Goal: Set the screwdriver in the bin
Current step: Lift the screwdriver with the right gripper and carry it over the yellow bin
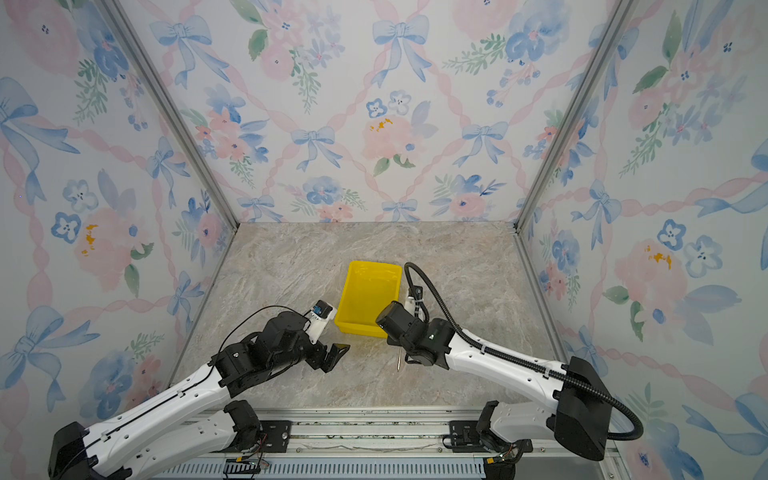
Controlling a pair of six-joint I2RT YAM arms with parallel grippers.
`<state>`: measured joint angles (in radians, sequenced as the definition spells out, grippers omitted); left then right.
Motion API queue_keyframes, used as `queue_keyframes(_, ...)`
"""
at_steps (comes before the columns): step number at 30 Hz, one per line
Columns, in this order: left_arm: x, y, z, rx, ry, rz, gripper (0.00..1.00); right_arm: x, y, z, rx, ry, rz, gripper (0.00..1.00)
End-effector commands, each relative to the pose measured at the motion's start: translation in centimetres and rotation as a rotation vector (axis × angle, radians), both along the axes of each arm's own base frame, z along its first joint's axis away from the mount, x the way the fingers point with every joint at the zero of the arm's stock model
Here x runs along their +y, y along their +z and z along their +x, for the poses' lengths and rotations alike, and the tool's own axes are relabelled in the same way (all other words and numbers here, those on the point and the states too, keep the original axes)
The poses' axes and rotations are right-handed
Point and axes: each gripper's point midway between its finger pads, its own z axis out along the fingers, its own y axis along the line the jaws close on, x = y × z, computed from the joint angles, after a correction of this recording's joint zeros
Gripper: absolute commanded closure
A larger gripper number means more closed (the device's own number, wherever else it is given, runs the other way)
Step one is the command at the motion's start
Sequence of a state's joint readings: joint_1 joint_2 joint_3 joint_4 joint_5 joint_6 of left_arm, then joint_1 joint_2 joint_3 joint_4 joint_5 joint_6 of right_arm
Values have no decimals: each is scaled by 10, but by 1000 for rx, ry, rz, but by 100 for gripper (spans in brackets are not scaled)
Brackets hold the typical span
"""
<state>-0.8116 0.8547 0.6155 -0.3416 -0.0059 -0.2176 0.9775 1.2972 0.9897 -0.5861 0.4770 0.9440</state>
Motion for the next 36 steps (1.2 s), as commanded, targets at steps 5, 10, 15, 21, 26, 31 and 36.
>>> queue_keyframes(5,4,-4,5,-26,28,21,2,21,28,36,13,36,6,100)
queue_keyframes(10,3,-3,4,-24,23,6,3,44,31,62,46,60,34,100)
queue_keyframes(15,2,-1,4,-28,20,2,2,62,31,90,57,68,81,100)
queue_keyframes(21,4,-2,5,-30,27,4,3,80,2,122,108,70,74,100)
queue_keyframes(26,6,-2,7,-35,43,14,2,85,-21,140,137,40,76,100)
queue_keyframes(31,11,-6,12,-30,80,32,3,87,-41,155,163,14,82,100)
queue_keyframes(36,18,-13,15,-7,126,34,2,89,-55,169,179,0,88,100)
